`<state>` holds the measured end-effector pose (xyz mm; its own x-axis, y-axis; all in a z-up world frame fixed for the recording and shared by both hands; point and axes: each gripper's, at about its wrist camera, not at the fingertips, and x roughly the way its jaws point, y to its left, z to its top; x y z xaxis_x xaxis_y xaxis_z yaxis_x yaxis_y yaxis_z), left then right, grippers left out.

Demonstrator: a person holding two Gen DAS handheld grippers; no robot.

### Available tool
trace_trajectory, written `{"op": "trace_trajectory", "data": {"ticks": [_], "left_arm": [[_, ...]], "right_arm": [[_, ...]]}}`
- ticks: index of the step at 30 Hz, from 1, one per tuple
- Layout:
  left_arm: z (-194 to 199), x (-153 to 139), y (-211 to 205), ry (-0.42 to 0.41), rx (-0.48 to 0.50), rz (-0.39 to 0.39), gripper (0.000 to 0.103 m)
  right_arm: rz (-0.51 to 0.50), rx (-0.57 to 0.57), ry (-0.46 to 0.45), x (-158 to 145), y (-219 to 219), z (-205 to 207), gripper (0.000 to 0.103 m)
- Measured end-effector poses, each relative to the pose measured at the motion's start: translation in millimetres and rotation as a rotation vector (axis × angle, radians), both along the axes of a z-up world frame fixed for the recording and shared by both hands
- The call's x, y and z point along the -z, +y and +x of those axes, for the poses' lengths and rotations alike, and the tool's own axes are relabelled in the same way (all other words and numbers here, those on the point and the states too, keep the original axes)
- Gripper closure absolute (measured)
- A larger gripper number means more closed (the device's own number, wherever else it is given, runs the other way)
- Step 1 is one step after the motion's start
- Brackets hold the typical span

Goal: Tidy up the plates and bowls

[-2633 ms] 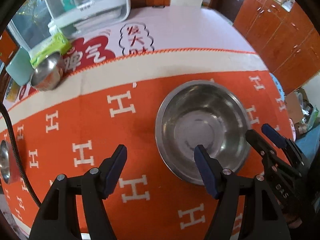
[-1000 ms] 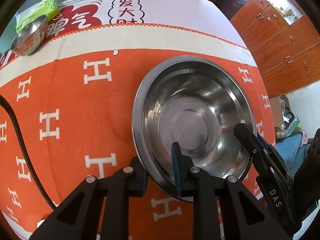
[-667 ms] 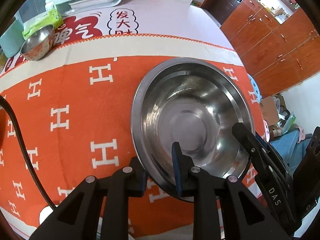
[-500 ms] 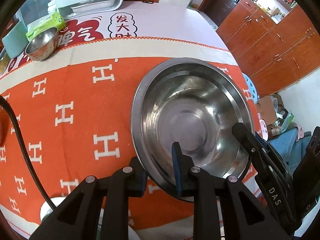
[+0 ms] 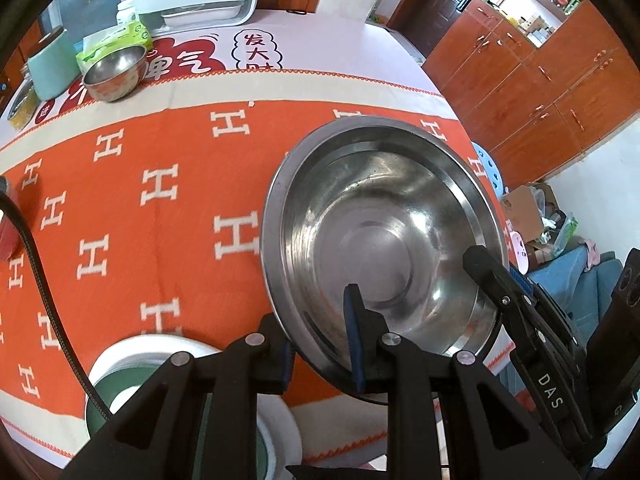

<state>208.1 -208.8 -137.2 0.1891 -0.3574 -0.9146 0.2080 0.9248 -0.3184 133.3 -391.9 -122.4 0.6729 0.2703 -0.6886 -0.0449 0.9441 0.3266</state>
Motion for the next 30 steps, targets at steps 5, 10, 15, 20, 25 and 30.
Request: {"op": "trace_trajectory", "data": {"ticks": [5,10,15,20,25,30], "left_arm": [[-24.1,-1.3,14.9,0.000,0.024,-0.005,0.083],[-49.4,-4.5,25.1,-0.005,0.061,-0.001,0.083],[-75.0,-2.0,31.3,0.002,0.102,0.005,0.083],[-95.6,8.9,30.5,0.018,0.148,0.024,0.082],[-108.1,23.2,20.7,0.035,0.199,0.046,0.082],[-112.7,36.8,3.4,0.046,0.252,0.075,0.082]], "right_arm": [[-0.011,0.023,-0.001,-2.1,15.6,-28.6,0.083],[-0.012,0.054,0.005,-0.3,27.8,-59.1,0.083],[-0.022,0.090,0.012,3.6,37.5,-89.0,0.083],[-0.041,0.128,0.029,13.1,42.2,-112.8,0.083],[-0.047,0.172,0.054,27.4,37.4,-129.2,0.083],[-0.063,0.222,0.085,42.8,27.5,-136.0,0.083]]}}
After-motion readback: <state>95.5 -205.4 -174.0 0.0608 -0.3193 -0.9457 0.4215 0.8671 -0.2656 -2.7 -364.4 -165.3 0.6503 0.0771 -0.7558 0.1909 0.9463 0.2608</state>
